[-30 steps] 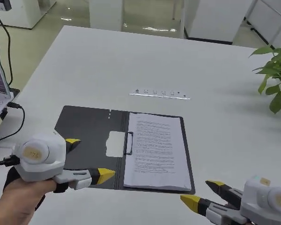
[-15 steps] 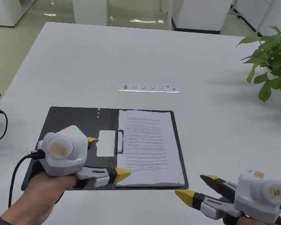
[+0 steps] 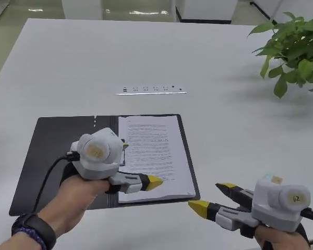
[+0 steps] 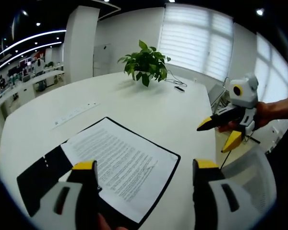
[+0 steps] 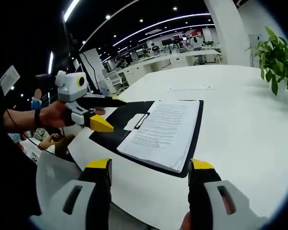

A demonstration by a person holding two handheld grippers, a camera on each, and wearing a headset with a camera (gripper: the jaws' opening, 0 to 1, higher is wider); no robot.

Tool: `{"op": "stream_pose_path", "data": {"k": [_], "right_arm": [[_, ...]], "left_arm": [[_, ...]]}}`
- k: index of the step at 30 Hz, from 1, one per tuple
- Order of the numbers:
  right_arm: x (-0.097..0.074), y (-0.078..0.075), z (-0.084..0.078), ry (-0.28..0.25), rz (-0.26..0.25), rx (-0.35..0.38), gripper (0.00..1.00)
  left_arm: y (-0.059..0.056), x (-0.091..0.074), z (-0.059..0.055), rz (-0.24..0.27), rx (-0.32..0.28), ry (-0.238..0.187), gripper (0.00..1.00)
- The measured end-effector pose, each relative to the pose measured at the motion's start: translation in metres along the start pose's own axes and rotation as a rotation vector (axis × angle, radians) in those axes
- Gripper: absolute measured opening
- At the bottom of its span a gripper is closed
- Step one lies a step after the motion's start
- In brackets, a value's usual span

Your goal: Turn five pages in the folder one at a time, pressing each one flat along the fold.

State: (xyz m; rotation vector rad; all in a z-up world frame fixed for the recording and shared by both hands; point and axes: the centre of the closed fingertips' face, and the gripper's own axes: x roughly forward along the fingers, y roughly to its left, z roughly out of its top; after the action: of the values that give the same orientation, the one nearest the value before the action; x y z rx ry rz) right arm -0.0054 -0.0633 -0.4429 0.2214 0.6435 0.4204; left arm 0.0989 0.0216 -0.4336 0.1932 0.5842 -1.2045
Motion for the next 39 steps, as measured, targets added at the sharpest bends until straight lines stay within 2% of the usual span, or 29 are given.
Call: {"op": "stream_pose_path", "data": {"k": [5,8,13,19,28,32,35,36,38,39], "right_arm": [[-0.002,-0.001,-0.005,0.011,0.003,0.001,0.63],[-0.003,-0.002,-0.006,0.011,0.003,0.009,0.63],[-0.003,-0.005,-0.009,0.023,0.006,0.010,0.62],[-0.004,-0.008,-0.009,0.026,0.012,0.014,0.62],[-0.006,-0.016,-0.011,0.027,0.013,0.027,0.62],[-0.007,-0.020,-0.013,0.030,0.011,0.034,0.62],[-0.007,-0.023,-0.014,0.036,0.013,0.036,0.62],[-0.007,-0.024,-0.015,0.037,0.013,0.037,0.62],[-0.007,-0.025,-0.015,0.040,0.013,0.040,0.62],[-0.006,-0.025,-0.015,0.040,0.013,0.040,0.62]], "left_arm": [[-0.013,0.023,0.001,-0.017,0.022,0.015,0.80],[-0.018,0.038,-0.003,-0.025,0.033,0.028,0.80],[-0.024,0.062,-0.011,-0.011,0.026,0.054,0.80],[-0.027,0.084,-0.020,0.006,0.013,0.075,0.79],[-0.028,0.110,-0.041,0.023,0.002,0.126,0.77],[-0.022,0.119,-0.046,0.052,-0.019,0.138,0.75],[-0.021,0.126,-0.057,0.068,-0.025,0.171,0.75],[-0.020,0.127,-0.060,0.074,-0.020,0.179,0.76],[-0.017,0.127,-0.064,0.097,0.074,0.199,0.74],[-0.016,0.127,-0.066,0.104,0.100,0.205,0.73]]}}
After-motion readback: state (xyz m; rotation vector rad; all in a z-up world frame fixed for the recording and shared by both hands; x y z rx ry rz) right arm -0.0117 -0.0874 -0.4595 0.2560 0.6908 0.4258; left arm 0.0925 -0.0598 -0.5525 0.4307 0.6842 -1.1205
